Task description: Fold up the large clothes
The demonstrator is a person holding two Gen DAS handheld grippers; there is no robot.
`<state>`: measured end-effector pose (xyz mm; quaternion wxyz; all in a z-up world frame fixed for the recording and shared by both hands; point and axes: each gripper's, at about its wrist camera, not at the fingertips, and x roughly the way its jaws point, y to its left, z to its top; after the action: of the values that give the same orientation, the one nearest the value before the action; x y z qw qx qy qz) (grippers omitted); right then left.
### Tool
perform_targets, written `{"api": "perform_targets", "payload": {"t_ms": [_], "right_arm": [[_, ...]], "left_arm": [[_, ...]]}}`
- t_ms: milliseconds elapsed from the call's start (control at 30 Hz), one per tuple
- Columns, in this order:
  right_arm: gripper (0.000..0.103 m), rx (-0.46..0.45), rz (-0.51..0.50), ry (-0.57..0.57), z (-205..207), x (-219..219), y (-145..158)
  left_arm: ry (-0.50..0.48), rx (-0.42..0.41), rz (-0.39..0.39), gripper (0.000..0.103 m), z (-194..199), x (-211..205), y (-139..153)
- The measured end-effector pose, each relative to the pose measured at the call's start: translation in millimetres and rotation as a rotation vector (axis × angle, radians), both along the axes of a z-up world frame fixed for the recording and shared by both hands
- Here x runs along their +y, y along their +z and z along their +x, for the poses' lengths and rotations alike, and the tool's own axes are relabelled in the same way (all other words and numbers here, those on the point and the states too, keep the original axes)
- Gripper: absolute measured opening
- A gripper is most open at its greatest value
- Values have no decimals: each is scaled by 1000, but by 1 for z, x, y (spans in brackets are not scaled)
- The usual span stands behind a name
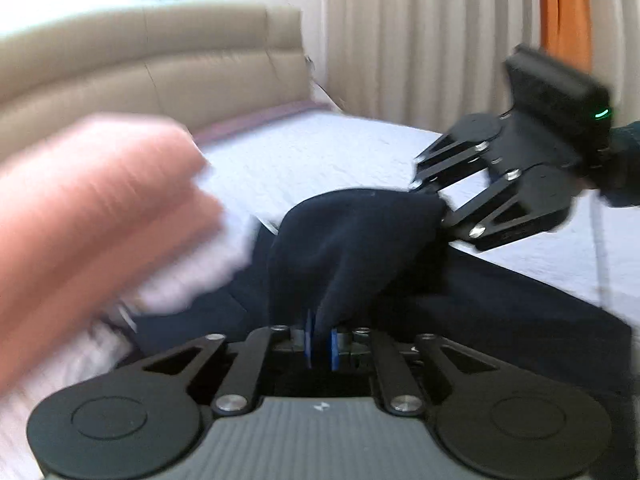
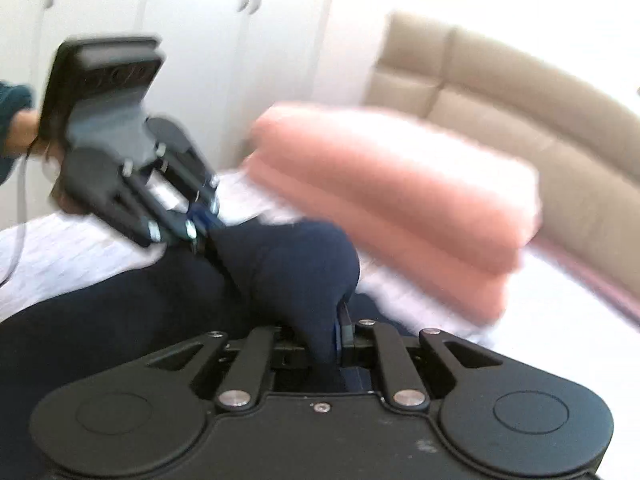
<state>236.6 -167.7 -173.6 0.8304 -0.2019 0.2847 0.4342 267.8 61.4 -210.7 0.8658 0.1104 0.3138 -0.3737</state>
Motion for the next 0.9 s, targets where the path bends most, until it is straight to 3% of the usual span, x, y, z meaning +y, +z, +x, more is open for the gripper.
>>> {"api": "perform_targets", "payload": {"t_ms": [67, 100, 133, 200, 233, 333, 367, 400, 467, 567, 633, 667, 700, 767, 833, 900], "right_arm": [[62, 177, -107, 59, -6, 1, -28], [70, 250, -164, 85, -10, 2, -42], [73, 307, -205, 98, -12, 2, -51], [73, 346, -170, 68, -14, -5, -48], [74, 358, -113, 43, -12, -9, -40], [87, 354, 85, -48, 0, -22, -12], [87, 337, 133, -72, 3, -24, -5], [87, 317, 171, -99, 6, -23, -1], [88, 301, 167, -138, 6, -18, -1], [88, 312, -28, -146, 1, 12, -33], [87, 359, -264, -183, -4, 25, -76], [89, 362, -253, -199, -9, 19, -90], [90, 338, -170, -221, -16, 8, -92], [90, 314, -159, -217, -24, 2, -89], [90, 317, -165, -238, -26, 2, -86], [93, 307, -159, -243, -20, 9, -89]], "left_arm": [[-31, 134, 48, 17, -14, 1, -27], [-40, 207, 88, 24, -18, 1, -44], [-42, 264, 123, 27, -22, 2, -57], [-43, 312, 120, 35, -28, 6, -67], [-35, 313, 94, 37, -28, 9, -63], [-2, 319, -42, 57, -18, 18, -38], [13, 305, -94, 71, -14, 21, -29], [36, 289, -139, 85, -9, 23, -24], [89, 289, -169, 90, 3, 21, -26], [203, 381, -60, 89, 23, -3, -53], [242, 399, 50, 89, 23, -10, -75], [230, 363, 87, 93, 16, -13, -84], [195, 300, 124, 97, 6, -20, -86], [190, 226, 214, 100, -9, -34, -86], [243, 243, 231, 101, -14, -40, -81], [282, 280, 194, 101, -16, -39, -74]]}}
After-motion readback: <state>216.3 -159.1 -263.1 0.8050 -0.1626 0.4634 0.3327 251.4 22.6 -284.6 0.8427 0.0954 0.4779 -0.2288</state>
